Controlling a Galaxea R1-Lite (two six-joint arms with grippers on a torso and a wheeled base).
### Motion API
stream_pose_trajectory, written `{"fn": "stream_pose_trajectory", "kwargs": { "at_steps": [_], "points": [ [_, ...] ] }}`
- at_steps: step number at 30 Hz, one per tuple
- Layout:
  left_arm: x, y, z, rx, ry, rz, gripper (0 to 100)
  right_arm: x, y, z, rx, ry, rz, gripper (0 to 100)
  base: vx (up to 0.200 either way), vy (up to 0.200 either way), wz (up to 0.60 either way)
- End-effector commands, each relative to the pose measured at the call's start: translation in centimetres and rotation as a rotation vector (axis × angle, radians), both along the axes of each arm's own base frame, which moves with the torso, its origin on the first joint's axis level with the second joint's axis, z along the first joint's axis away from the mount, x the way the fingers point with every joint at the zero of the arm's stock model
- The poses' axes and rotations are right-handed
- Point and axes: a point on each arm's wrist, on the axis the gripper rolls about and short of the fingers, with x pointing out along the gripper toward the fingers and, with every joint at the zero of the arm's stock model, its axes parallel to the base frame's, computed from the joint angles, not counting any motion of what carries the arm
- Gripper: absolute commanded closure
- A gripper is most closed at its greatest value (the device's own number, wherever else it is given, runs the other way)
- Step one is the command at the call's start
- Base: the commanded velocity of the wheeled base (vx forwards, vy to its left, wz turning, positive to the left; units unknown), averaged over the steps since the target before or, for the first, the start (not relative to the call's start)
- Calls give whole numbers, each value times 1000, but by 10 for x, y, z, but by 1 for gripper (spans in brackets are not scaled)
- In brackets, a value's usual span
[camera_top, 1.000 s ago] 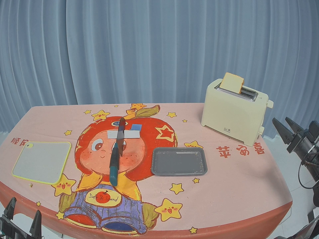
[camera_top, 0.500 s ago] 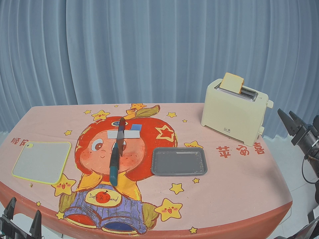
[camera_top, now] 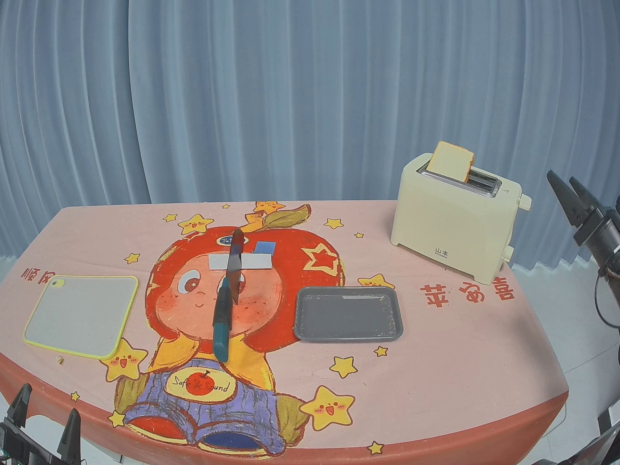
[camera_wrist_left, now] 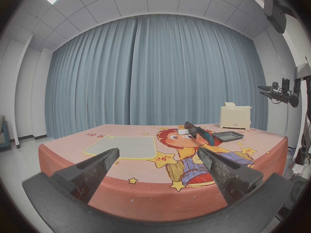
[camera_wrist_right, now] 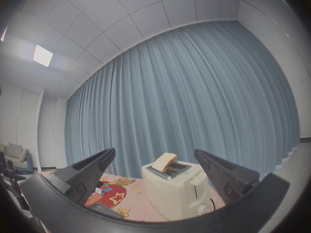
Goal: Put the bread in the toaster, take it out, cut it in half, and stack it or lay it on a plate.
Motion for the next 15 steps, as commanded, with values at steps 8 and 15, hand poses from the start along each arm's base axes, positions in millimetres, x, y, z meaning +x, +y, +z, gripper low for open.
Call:
{"fn": "stream_pose_trajectory", "kwargs": {
  "at_steps": [8,15],
  "points": [
    [0,0,-5,1,1,-2,0,27,18,85,-73,42,204,0,0,0,0],
    [0,0,-5,0,3,-4,0,28,28,74,-106,154,247,0,0,0,0]
  ]
}}
